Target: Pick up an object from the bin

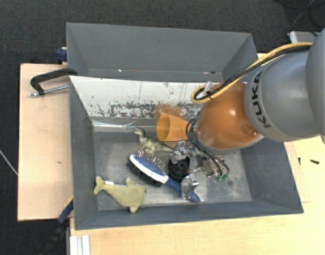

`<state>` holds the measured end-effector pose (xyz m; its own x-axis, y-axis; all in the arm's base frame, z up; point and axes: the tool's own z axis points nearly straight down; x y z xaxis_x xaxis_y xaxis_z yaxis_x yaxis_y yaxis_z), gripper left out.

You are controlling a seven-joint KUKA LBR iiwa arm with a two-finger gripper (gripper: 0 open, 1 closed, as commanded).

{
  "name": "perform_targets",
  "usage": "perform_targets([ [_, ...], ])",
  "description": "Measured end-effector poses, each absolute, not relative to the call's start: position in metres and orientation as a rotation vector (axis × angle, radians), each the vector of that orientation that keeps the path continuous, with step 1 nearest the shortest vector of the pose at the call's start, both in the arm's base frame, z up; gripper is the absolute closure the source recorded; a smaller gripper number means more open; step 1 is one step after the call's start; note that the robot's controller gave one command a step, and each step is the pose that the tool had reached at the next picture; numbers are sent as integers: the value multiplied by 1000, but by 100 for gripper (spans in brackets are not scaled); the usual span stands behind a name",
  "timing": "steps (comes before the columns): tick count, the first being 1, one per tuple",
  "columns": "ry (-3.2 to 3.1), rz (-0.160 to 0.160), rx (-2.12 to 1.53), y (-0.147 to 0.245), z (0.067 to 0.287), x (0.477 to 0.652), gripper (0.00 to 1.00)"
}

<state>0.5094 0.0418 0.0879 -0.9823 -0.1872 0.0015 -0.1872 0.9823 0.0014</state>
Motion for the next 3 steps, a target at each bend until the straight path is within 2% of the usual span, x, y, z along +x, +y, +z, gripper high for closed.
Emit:
perform_targets([
  [1,-3114,2,523,27,249,517,100],
  [2,-3104,-1,521,28,244,515,0],
  [3,-3112,-5,416,74,191,540,0],
])
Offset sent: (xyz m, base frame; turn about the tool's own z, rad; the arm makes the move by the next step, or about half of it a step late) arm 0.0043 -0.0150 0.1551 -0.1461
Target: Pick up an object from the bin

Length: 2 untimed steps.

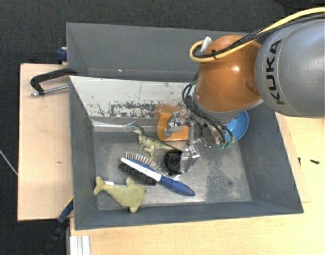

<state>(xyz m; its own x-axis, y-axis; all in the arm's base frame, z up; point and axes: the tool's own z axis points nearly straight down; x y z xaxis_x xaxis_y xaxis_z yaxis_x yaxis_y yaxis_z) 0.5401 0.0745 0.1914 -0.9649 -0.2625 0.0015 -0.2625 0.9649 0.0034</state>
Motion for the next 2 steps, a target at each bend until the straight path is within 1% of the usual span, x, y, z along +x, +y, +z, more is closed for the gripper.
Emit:
perform_targets([
  [1,-3148,-3,-238,111,102,538,0],
  [2,-3134,-2,-235,112,97,534,100],
])
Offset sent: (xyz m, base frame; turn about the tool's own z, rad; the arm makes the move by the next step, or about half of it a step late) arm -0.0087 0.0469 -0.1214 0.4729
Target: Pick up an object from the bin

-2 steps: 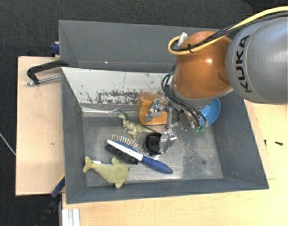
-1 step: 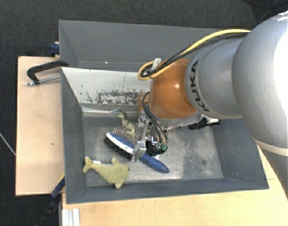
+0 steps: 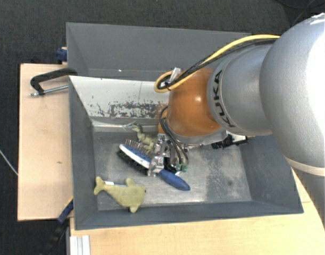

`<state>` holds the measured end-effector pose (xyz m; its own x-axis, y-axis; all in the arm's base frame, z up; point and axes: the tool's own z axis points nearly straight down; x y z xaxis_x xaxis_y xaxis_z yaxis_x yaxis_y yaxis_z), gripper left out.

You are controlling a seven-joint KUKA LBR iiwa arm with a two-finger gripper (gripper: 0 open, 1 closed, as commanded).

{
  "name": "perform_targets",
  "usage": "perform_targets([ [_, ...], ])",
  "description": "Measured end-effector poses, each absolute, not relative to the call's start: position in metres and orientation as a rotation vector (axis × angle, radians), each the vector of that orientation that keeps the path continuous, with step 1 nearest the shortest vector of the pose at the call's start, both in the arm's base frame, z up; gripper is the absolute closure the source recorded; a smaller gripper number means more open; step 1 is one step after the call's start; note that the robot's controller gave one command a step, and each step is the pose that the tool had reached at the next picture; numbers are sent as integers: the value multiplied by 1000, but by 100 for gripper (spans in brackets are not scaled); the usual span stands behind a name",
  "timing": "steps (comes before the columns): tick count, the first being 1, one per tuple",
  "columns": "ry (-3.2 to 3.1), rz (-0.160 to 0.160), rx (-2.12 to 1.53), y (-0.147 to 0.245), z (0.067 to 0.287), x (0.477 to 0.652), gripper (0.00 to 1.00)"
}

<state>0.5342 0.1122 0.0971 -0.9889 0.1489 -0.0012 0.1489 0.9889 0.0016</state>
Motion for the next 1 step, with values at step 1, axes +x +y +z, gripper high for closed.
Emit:
perform_targets([
  [1,3129,4,-31,113,220,546,100],
])
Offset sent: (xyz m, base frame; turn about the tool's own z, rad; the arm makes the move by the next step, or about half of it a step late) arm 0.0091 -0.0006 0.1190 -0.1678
